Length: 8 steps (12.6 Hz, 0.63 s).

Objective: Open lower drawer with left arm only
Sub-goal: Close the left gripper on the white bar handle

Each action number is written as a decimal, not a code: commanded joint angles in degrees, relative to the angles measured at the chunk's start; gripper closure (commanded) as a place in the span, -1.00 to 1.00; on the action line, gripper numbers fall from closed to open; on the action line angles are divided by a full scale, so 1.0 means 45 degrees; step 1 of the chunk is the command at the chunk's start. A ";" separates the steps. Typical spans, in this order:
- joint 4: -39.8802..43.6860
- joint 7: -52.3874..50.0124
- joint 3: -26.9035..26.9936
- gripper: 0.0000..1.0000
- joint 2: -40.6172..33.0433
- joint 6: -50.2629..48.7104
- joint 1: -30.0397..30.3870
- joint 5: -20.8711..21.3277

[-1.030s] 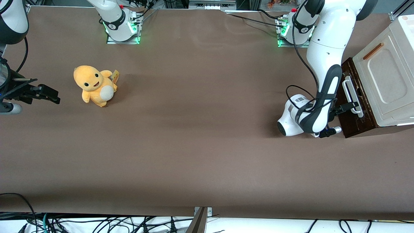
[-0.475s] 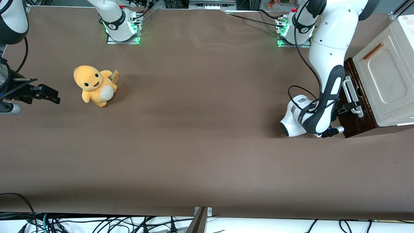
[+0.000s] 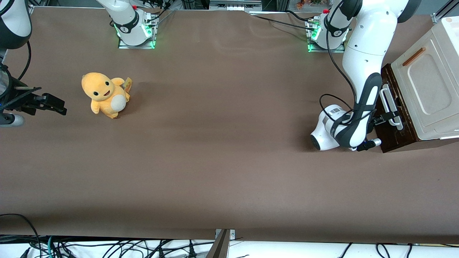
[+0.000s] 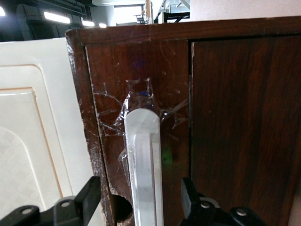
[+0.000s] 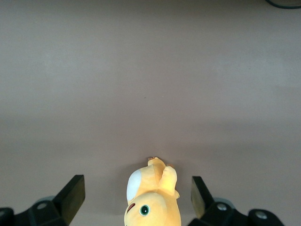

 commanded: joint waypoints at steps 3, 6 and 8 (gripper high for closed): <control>-0.0296 -0.0159 -0.0083 -0.19 -0.0255 -0.0098 0.0043 0.0031; -0.0257 -0.0159 -0.0083 0.03 -0.0274 -0.0117 -0.0035 -0.0145; -0.0218 -0.0159 -0.0083 0.20 -0.0274 -0.0176 -0.0035 -0.0165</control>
